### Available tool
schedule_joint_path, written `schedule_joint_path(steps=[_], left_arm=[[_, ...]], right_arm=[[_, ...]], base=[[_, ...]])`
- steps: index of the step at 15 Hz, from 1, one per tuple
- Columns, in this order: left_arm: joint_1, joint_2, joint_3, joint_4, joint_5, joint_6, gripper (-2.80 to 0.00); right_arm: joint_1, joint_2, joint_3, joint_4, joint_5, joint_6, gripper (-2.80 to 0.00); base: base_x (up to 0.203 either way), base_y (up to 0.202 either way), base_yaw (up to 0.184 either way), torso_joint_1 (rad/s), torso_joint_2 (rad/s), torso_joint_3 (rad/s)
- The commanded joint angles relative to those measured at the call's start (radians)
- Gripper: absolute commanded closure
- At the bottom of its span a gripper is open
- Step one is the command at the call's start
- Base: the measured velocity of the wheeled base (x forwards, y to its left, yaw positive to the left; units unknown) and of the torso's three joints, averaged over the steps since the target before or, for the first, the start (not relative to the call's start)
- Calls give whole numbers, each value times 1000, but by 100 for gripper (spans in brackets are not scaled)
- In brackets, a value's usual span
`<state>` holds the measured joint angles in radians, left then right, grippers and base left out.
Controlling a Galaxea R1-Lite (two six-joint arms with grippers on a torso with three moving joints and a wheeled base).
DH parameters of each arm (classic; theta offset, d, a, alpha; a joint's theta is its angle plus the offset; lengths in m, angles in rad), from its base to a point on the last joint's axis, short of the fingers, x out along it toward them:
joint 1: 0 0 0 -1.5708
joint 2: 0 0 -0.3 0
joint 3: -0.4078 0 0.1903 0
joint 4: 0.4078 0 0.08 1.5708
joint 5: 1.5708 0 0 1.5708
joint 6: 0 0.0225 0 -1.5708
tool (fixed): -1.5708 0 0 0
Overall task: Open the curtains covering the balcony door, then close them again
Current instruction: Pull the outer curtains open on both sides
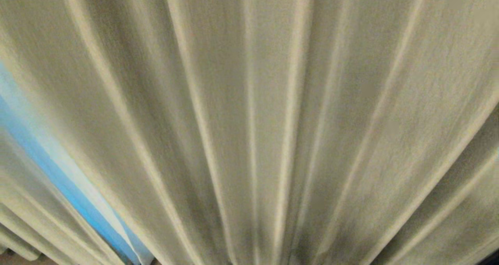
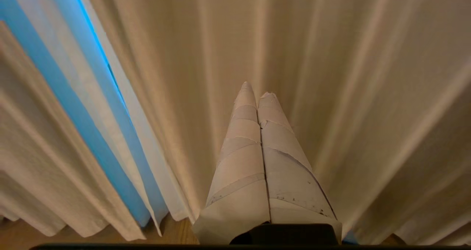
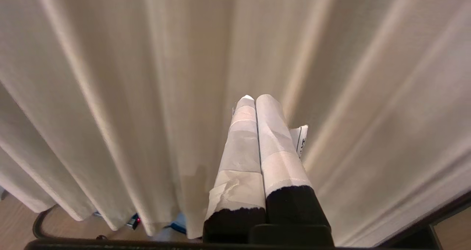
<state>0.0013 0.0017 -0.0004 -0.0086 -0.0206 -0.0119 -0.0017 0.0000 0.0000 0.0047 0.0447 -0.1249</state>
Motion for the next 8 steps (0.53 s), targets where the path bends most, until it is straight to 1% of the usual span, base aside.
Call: schedule_joint_path(steps=[1,8], left_arm=[[0,0,0,-1,-1,0,0],[0,0,0,-1,-1,0,0]], right_arm=[[0,0,0,0,0,-1,0],[0,0,0,0,0,-2,0]], base=[[0,0,0,0,0,0],[0,0,0,0,0,0]])
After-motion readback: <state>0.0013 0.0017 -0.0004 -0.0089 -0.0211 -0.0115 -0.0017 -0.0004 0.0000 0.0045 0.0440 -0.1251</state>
